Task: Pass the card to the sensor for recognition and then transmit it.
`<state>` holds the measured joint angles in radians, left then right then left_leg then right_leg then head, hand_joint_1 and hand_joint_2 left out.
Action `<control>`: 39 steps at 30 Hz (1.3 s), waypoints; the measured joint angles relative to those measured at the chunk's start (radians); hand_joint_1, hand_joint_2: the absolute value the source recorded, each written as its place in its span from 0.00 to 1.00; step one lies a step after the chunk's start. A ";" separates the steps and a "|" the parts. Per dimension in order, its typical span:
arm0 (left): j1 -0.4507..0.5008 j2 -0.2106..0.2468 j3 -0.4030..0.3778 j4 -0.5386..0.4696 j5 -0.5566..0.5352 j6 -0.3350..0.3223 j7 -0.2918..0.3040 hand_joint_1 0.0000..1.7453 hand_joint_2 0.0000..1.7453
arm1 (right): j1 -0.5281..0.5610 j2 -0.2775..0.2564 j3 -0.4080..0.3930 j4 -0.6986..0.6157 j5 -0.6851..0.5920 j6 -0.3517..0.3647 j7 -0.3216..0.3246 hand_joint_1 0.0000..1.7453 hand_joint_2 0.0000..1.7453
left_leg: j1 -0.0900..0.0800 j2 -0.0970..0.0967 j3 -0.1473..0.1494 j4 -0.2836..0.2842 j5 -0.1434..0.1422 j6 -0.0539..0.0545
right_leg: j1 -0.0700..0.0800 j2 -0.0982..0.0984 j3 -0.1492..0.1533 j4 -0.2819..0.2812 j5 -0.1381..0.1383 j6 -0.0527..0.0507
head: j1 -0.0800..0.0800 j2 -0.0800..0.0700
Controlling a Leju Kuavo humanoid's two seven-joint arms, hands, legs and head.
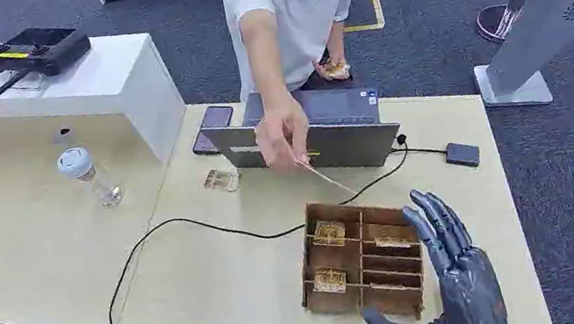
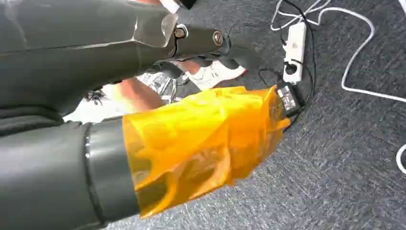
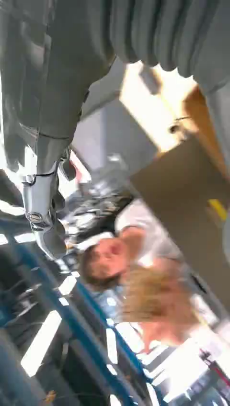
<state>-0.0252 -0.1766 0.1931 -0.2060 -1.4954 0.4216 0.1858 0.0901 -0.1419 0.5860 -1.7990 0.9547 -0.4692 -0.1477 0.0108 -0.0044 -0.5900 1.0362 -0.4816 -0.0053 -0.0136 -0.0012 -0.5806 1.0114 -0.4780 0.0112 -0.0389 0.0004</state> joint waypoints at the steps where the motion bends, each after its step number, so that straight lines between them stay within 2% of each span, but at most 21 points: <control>1: -0.001 0.000 -0.006 0.000 -0.005 -0.004 0.000 0.00 0.00 | -0.015 0.002 -0.011 -0.003 0.017 0.004 0.007 0.00 1.00 | 0.000 0.000 0.000 0.000 0.000 0.000 | 0.000 0.000 0.000 0.000 0.000 0.000 | 0.000 0.000; 9: -0.016 0.000 -0.043 0.000 -0.042 -0.031 0.001 0.00 0.00 | -0.131 0.017 -0.088 -0.007 0.130 0.052 0.076 0.00 1.00 | 0.000 0.000 0.000 0.000 0.000 0.000 | 0.000 0.000 0.000 0.000 0.000 0.000 | 0.000 0.000; 15: -0.019 0.000 -0.065 0.000 -0.058 -0.044 0.000 0.00 0.00 | -0.190 0.018 -0.112 0.008 0.180 0.091 0.115 0.00 1.00 | 0.000 0.000 0.000 0.000 0.000 0.000 | 0.000 0.000 0.000 0.000 0.000 0.000 | 0.000 0.000; 22: -0.020 0.000 -0.082 0.000 -0.069 -0.045 -0.007 0.00 0.00 | -0.235 0.019 -0.128 0.047 0.229 0.114 0.137 0.00 1.00 | 0.000 0.000 0.000 0.000 0.000 0.000 | 0.000 0.000 0.000 0.000 0.000 0.000 | 0.000 0.000; 39: -0.019 0.000 -0.086 0.000 -0.061 -0.050 -0.002 0.00 0.00 | -0.246 0.035 -0.134 0.069 0.225 0.139 0.145 0.00 1.00 | 0.000 0.000 0.000 0.000 0.000 0.000 | 0.000 0.000 0.000 0.000 0.000 0.000 | 0.000 0.000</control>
<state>-0.0446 -0.1770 0.1072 -0.2060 -1.5564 0.3719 0.1835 -0.1560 -0.1064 0.4520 -1.7304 1.1799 -0.3304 -0.0031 0.0107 -0.0046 -0.5900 1.0367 -0.4815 -0.0053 -0.0137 -0.0015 -0.5804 1.0114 -0.4778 0.0112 -0.0389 0.0004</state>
